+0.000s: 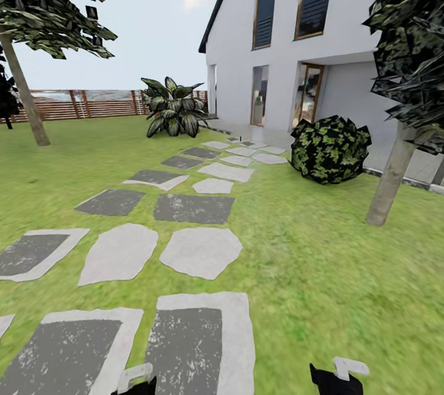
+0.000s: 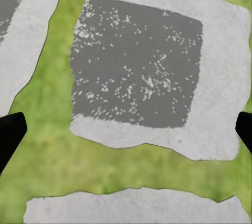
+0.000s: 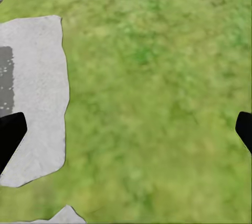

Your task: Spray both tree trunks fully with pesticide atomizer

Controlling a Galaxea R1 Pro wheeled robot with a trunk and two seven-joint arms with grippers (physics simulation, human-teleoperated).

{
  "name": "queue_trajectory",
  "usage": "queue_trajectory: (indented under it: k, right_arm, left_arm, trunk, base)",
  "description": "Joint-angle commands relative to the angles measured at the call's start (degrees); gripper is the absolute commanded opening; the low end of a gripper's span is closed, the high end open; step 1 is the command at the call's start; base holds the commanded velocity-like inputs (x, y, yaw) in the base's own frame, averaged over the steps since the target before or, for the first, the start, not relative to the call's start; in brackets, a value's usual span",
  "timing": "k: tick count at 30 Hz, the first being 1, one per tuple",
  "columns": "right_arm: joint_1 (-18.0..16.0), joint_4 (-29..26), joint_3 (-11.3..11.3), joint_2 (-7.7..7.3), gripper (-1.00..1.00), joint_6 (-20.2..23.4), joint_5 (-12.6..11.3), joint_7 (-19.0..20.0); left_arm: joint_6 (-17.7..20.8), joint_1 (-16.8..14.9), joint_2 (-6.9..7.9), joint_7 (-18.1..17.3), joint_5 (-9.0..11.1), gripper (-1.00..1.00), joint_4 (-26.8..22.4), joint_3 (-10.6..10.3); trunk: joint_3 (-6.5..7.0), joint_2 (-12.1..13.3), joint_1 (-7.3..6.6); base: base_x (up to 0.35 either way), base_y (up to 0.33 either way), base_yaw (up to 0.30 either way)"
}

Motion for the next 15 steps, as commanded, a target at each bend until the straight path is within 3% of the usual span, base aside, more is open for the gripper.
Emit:
queue_trajectory:
  k: [1,15]
  right_arm:
    - [-0.02,0.03,-0.14,0.02,1.00,-0.34,0.00,0.19]
    - [-0.06,-0.03,0.43,0.13,1.00,-2.67,-0.07,0.41]
  left_arm:
    - [-0.16,-0.04,0.00,-0.22,0.35,1.00,0.06,0.03]
    - [-0.16,-0.04,0.00,-0.22,0.35,1.00,0.06,0.00]
  trunk:
    - [-0.06,-0.03,0.03]
    - [-0.06,-0.03,0.03]
  base:
    - [0.335,0.000,0.000]
    - [0.334,0.000,0.000]
